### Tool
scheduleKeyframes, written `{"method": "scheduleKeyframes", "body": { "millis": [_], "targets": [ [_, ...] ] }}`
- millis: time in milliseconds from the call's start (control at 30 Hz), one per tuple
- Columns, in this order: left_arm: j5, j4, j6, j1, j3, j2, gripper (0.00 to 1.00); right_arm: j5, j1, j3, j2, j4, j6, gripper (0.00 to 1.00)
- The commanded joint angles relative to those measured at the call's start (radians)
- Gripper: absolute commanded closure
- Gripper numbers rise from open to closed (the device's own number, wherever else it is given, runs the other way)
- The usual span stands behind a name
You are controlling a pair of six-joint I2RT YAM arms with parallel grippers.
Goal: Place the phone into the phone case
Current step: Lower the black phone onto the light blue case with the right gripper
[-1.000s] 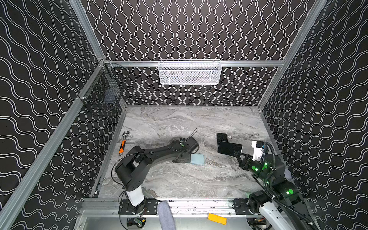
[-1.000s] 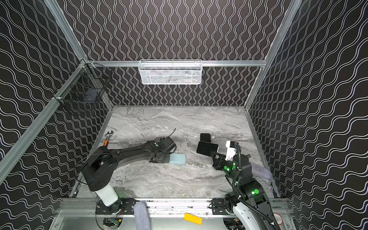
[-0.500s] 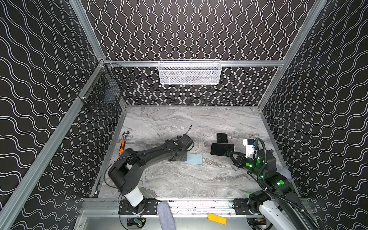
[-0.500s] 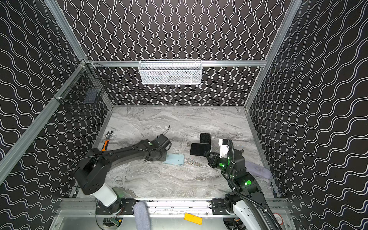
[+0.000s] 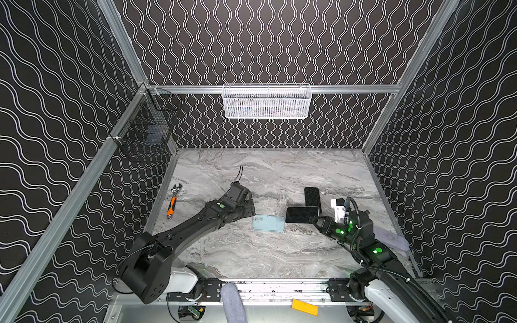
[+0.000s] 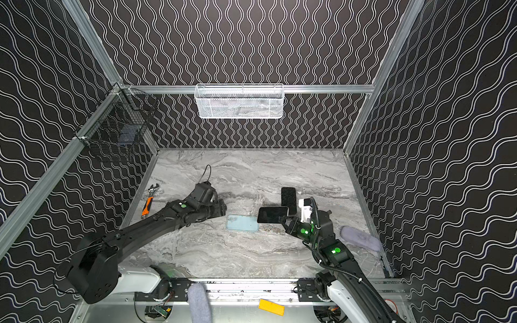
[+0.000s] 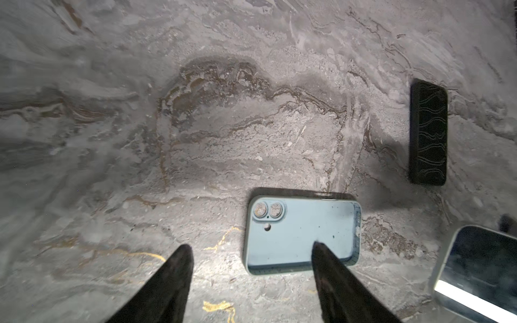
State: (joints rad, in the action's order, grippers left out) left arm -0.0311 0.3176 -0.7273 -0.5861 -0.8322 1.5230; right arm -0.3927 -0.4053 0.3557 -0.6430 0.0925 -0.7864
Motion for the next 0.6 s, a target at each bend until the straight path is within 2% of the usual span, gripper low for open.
{"method": "scheduleKeyframes", "body": {
  "millis": [0,100,200,367,567],
  "targets": [
    [0.130,-0.143,-0.021,0.022,0.039,0.009,0.27,0.067,-0.097,0.012,-0.057,-0.152,-0.035,1.00],
    [0.159,-0.192,-0.039,0.032,0.085,-0.003,0.25,0.173,-0.231,0.053,-0.169,-0.182,-0.024,1.00],
    [0.189,-0.215,-0.046,0.038,0.107,-0.004,0.25,0.226,-0.311,0.076,-0.286,-0.254,-0.036,1.00],
    [0.214,-0.210,-0.047,0.038,0.133,-0.017,0.24,0.227,-0.343,0.102,-0.430,-0.378,-0.065,1.00],
    [0.224,-0.230,-0.053,0.043,0.160,-0.005,0.24,0.207,-0.345,0.148,-0.529,-0.441,-0.067,1.00]
  ]
}}
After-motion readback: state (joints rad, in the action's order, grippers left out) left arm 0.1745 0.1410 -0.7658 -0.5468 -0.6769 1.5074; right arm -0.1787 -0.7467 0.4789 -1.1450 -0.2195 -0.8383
